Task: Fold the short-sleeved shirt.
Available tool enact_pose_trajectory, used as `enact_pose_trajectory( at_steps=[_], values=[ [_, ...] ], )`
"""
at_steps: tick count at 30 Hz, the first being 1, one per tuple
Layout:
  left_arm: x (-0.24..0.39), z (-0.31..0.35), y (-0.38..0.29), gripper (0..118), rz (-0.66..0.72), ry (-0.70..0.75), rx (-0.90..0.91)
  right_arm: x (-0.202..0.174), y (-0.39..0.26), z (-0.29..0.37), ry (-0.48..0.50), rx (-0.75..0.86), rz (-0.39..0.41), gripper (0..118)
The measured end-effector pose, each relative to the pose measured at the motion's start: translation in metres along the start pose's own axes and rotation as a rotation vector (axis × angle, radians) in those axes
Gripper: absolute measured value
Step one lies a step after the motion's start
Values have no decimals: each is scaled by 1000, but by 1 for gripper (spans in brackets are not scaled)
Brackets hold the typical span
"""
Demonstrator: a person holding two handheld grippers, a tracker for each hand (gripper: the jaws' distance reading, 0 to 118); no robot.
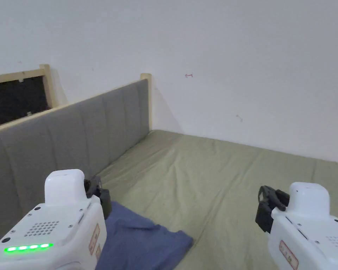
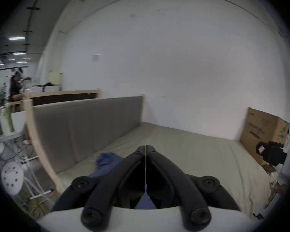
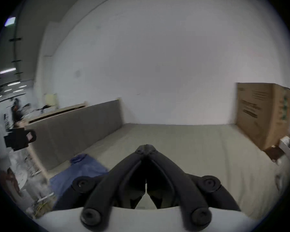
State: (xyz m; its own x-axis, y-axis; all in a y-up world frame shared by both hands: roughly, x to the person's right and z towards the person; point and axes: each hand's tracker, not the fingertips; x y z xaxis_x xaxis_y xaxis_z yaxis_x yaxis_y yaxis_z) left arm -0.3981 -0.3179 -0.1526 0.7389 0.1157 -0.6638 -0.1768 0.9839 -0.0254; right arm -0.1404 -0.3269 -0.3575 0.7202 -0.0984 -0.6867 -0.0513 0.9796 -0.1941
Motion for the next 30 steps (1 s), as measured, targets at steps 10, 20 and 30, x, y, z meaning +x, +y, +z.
enact_pose_trajectory(
  at_steps=[10,20,30],
  values=[
    [-22,-34,-21,0,-33,-49,-171,-20,-15,-31,133,-79,-22,0],
    [-70,-231,-146,66,128,-40,-1034,44,-50,-45,-4,-328,-12,0],
    [-45,-271,-234,118,-119,-43,-1104,79,-68,-48,-55,-391,-78,0]
  ],
)
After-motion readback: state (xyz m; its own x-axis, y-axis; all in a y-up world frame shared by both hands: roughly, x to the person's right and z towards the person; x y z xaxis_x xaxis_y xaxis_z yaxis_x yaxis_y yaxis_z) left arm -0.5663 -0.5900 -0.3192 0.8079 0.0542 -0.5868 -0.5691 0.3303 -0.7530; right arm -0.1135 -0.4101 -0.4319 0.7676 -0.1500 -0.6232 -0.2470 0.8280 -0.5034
